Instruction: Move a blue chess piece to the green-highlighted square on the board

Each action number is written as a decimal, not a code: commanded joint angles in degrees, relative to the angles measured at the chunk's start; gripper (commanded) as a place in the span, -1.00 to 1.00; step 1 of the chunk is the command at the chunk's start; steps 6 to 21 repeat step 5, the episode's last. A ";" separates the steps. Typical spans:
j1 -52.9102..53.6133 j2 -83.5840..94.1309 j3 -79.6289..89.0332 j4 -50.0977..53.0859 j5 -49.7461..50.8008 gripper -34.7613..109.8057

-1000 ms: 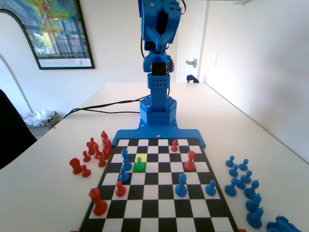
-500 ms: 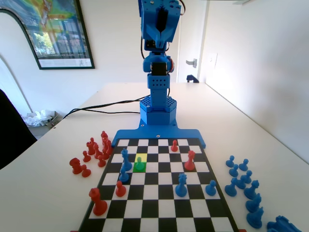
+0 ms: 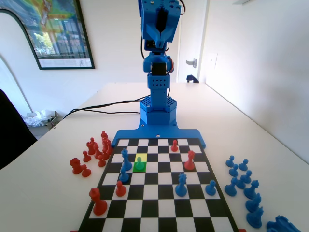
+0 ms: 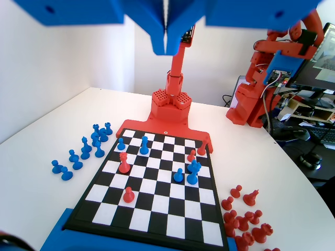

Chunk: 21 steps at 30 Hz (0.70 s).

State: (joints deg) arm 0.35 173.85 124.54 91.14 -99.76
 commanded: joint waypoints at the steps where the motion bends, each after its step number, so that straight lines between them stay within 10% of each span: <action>1: 0.18 0.62 0.26 -0.79 -0.35 -0.51; 21: 0.18 0.62 0.26 -0.79 -0.35 -0.51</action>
